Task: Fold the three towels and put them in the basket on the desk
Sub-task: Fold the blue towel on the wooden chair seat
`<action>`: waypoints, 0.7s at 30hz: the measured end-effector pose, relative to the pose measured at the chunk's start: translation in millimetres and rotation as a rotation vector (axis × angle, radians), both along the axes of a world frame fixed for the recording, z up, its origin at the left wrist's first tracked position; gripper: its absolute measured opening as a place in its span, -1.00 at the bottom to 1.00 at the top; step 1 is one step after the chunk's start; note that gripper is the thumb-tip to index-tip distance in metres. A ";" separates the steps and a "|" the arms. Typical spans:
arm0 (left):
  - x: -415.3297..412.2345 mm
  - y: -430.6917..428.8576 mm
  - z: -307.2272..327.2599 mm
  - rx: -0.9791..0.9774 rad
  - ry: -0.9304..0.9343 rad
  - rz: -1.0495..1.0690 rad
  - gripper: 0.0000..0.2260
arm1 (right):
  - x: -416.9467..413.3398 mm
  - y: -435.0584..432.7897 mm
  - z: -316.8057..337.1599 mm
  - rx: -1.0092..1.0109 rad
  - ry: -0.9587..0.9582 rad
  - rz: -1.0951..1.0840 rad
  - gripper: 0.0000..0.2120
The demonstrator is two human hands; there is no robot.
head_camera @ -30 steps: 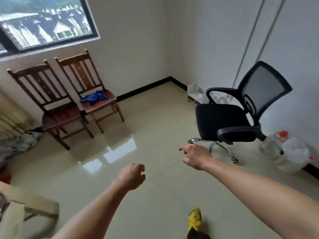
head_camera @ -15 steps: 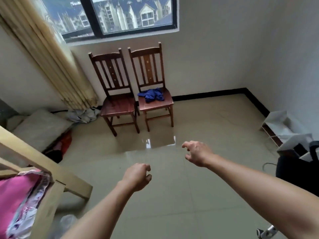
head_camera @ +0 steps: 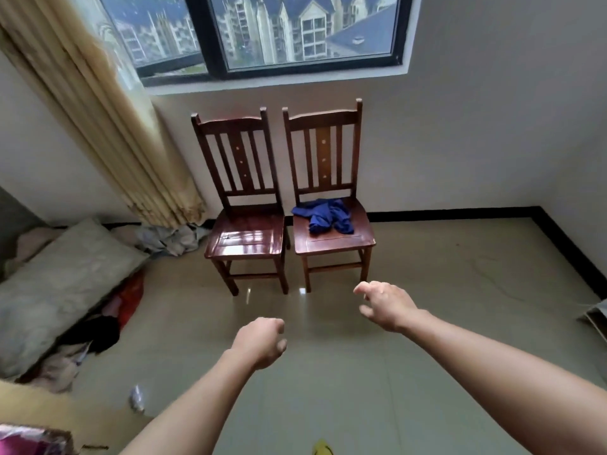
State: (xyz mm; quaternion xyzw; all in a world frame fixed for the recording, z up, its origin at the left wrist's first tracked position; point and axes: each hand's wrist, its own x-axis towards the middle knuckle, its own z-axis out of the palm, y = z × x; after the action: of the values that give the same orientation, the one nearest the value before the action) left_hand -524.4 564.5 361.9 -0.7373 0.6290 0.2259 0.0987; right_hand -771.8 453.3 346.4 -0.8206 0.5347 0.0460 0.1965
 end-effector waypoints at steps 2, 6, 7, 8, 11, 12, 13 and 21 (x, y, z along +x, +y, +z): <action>15.0 -57.6 4.9 -0.002 -0.013 -0.036 -0.76 | 4.9 -46.2 5.1 0.005 -0.016 -0.035 -0.61; 25.9 -151.8 2.1 -0.010 -0.012 -0.101 -0.74 | 5.4 -126.5 -1.3 0.029 0.007 -0.081 -0.61; 27.0 -175.5 -3.3 0.005 -0.011 -0.107 -0.74 | 5.3 -149.3 -6.4 0.035 0.016 -0.093 -0.61; 27.6 -195.5 -9.6 0.020 -0.004 -0.107 -0.73 | 5.3 -169.3 -13.6 0.048 0.019 -0.109 -0.61; 32.2 -255.4 -26.5 0.071 -0.009 -0.117 -0.72 | 9.6 -233.8 -33.1 0.086 0.034 -0.116 -0.60; 34.5 -279.9 -35.2 0.091 -0.008 -0.108 -0.72 | 11.3 -260.7 -42.6 0.100 0.025 -0.125 -0.59; 36.8 -303.3 -42.3 0.109 -0.014 -0.106 -0.71 | 12.6 -286.4 -50.9 0.111 0.017 -0.129 -0.59; 48.4 -448.6 -68.9 0.147 0.110 0.030 -0.72 | 35.2 -453.6 -78.5 0.219 0.065 -0.100 -0.61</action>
State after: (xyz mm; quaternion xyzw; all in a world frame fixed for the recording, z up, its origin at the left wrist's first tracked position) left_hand -476.0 115.9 293.0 -0.7240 0.6038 0.3130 0.1147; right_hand -736.6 -0.3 267.9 -0.7646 0.5729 0.1210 0.2694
